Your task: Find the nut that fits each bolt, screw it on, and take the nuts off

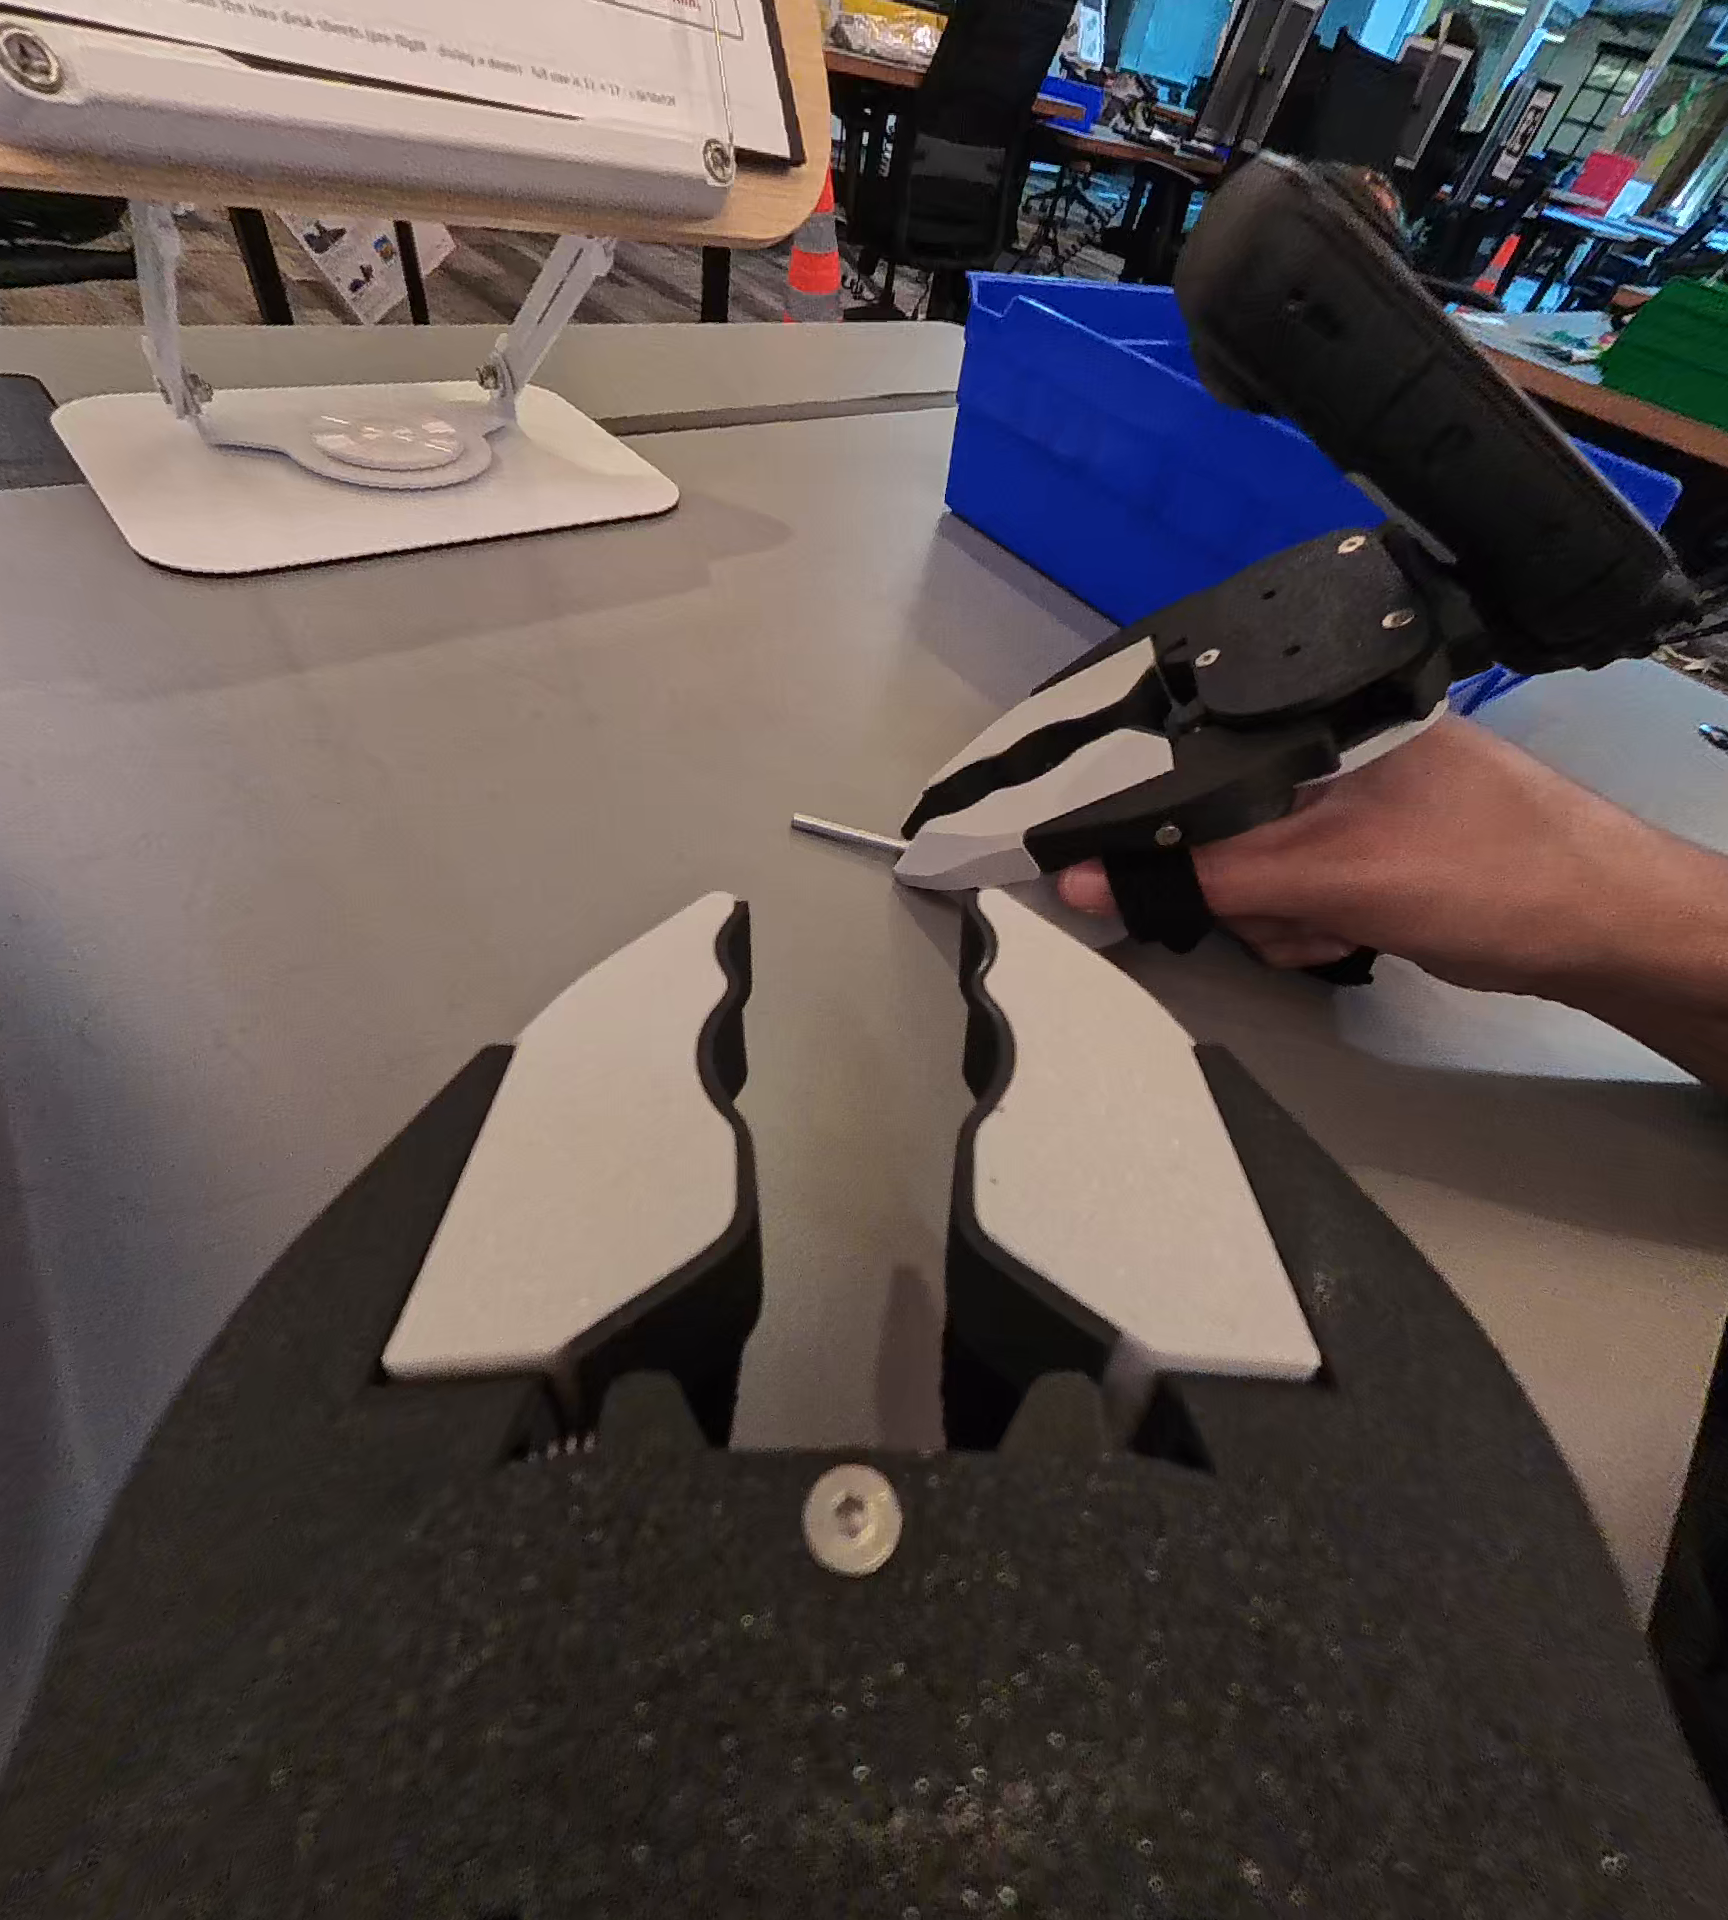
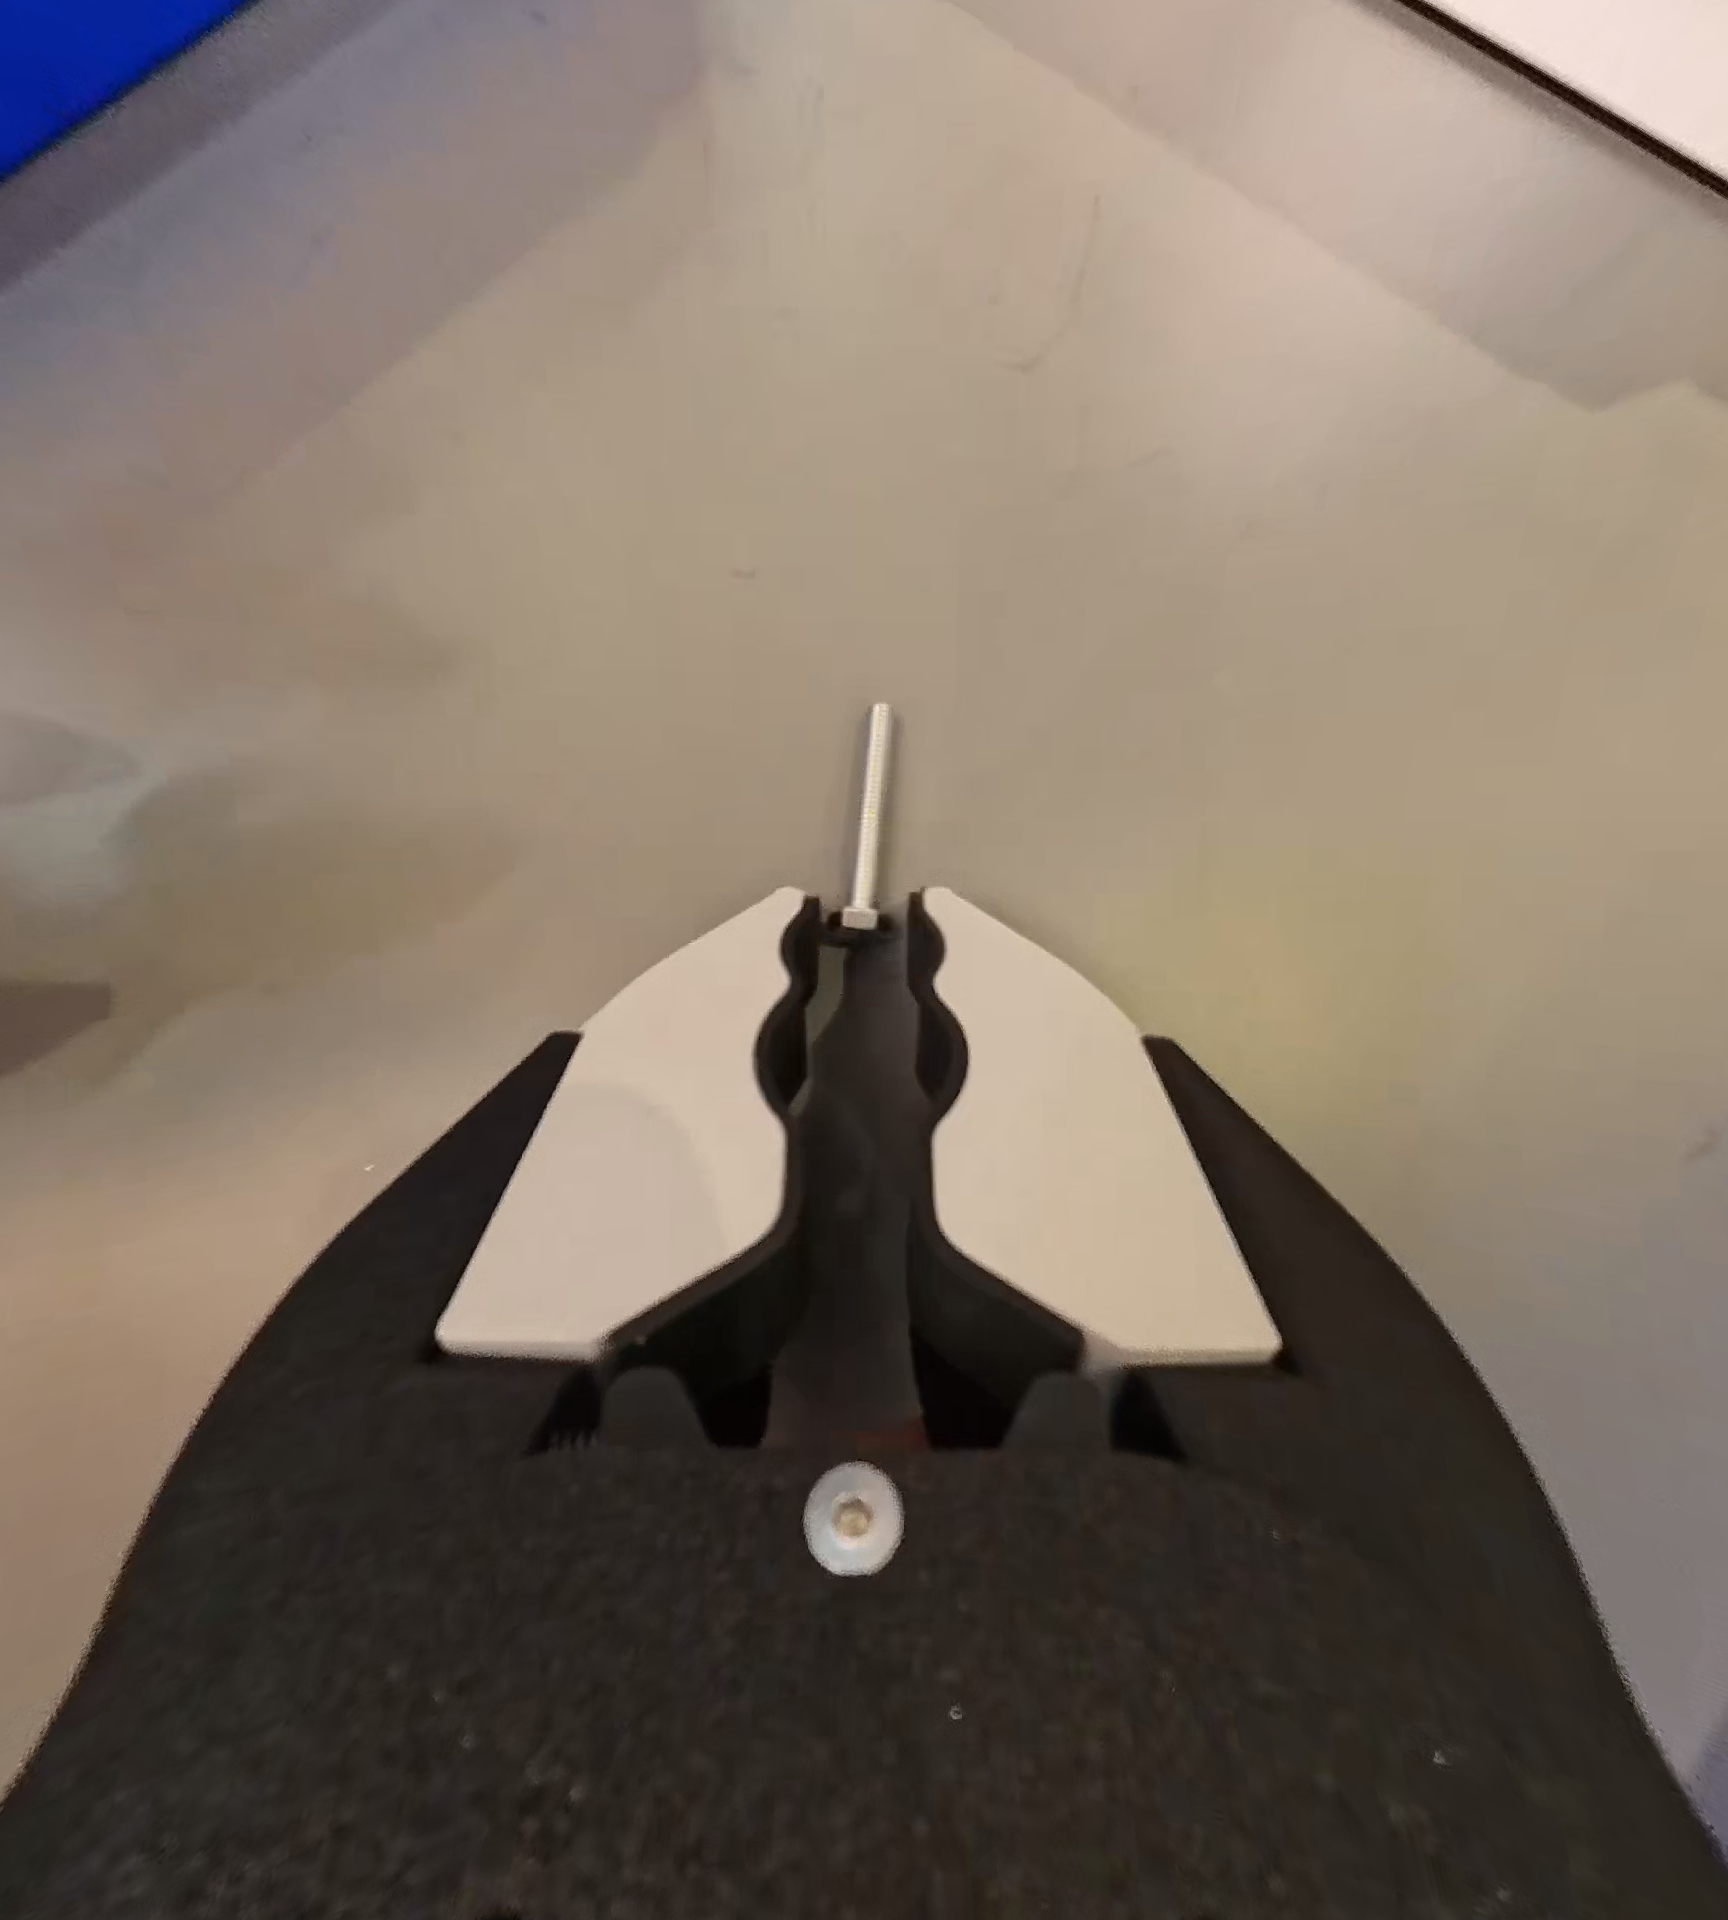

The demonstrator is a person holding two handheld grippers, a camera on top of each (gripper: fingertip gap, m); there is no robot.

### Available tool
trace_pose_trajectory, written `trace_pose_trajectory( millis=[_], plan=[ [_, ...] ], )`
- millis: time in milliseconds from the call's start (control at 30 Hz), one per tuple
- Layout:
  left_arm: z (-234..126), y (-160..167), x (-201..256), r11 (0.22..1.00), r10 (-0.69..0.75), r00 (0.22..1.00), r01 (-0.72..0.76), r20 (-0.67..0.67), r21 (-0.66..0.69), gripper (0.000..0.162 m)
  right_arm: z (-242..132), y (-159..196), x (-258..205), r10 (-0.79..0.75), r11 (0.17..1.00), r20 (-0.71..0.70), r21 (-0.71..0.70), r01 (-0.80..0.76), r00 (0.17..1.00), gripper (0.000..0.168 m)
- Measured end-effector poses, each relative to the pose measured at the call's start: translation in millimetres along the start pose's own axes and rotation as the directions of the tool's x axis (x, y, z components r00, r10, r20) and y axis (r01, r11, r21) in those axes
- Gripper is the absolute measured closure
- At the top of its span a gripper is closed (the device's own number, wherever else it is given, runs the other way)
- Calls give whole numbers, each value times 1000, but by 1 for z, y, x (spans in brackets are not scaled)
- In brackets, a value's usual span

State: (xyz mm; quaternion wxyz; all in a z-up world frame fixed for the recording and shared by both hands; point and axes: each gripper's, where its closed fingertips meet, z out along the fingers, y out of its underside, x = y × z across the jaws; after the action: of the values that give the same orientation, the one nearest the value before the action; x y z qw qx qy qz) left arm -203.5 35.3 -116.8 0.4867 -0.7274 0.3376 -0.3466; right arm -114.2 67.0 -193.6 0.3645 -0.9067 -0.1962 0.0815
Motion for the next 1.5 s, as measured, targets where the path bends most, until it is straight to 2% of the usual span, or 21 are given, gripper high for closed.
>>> trace_pose_trajectory(
  millis=[233, 300, 333, 400, 467, 500, 533, 733, 800, 867, 967, 1000, 1067, 1133, 1200, 1233, 1333, 1433, 1500],
  plan=[
    [1, 1, 3, 999, 44, 999, -44, 19, -5, 125, 0, 1, -4, -37, 999, 47, -6, 38, 998, 158],
    [0, 0, 4, 999, 50, 998, -50, 22, 4, 126, -8, -5, -15, -124, 991, 111, 63, 117, 986, 158],
    [-1, 0, 4, 999, 50, 999, -50, 21, 8, 127, -15, -9, -14, -191, 977, 69, 107, 183, 979, 158],
    [-1, -1, 4, 999, 43, 999, -43, 16, 12, 127, -32, -15, -17, -380, 906, -30, 190, 378, 925, 158],
    [0, 0, 3, 1000, 30, 1000, -30, 10, 6, 127, -47, -16, -19, -547, 789, -165, 226, 571, 821, 158],
    [0, 1, 4, 1000, 24, 1000, -24, 4, 1, 127, -53, -17, -20, -603, 725, -225, 245, 643, 765, 158],
    [1, 1, 4, 1000, 20, 1000, -20, -3, -3, 127, -57, -17, -17, -615, 697, -278, 245, 674, 737, 158],
    [2, 4, 10, 999, 40, 999, -40, -29, -19, 129, -72, -16, -22, -628, 614, -305, 372, 696, 716, 158],
    [2, 8, 16, 998, 41, 998, -42, -41, -42, 128, -75, -15, -20, -603, 631, -268, 415, 656, 751, 158],
    [0, 8, 31, 998, -6, 994, 0, -109, -57, 125, -76, -16, -18, -567, 664, -216, 451, 597, 795, 158],
    [-22, -18, 45, 996, -68, 977, 54, -202, -75, 121, -75, -15, -17, -540, 691, -162, 474, 545, 826, 158],
    [-36, -32, 38, 996, -44, 981, 29, -187, -84, 122, -76, -16, -17, -538, 687, -165, 483, 544, 826, 158],
    [-70, -56, -4, 989, 56, 997, -62, -50, -137, 123, -80, -17, -17, -530, 678, -179, 498, 541, 829, 158],
    [-104, -61, -58, 940, 157, 985, -125, 77, -318, 127, -81, -17, -17, -527, 678, -177, 502, 537, 831, 158],
    [-128, -52, -119, 838, 273, 944, -140, 183, -527, 123, -79, -17, -17, -528, 683, -173, 496, 537, 831, 157],
    [-134, -43, -143, 781, 310, 931, -135, 190, -610, 125, -80, -17, -17, -527, 682, -174, 498, 536, 832, 158],
    [-130, -8, -185, 636, 245, 956, -34, 160, -771, 128, -79, -18, -20, -529, 681, -176, 496, 539, 830, 157],
    [-110, 23, -191, 551, 119, 986, 31, 115, -834, 129, -77, -17, -22, -541, 675, -186, 486, 555, 821, 157],
    [-106, 41, -198, 471, 131, 984, 47, 123, -881, 128, -77, -16, -23, -546, 671, -191, 483, 562, 816, 157]
  ],
)
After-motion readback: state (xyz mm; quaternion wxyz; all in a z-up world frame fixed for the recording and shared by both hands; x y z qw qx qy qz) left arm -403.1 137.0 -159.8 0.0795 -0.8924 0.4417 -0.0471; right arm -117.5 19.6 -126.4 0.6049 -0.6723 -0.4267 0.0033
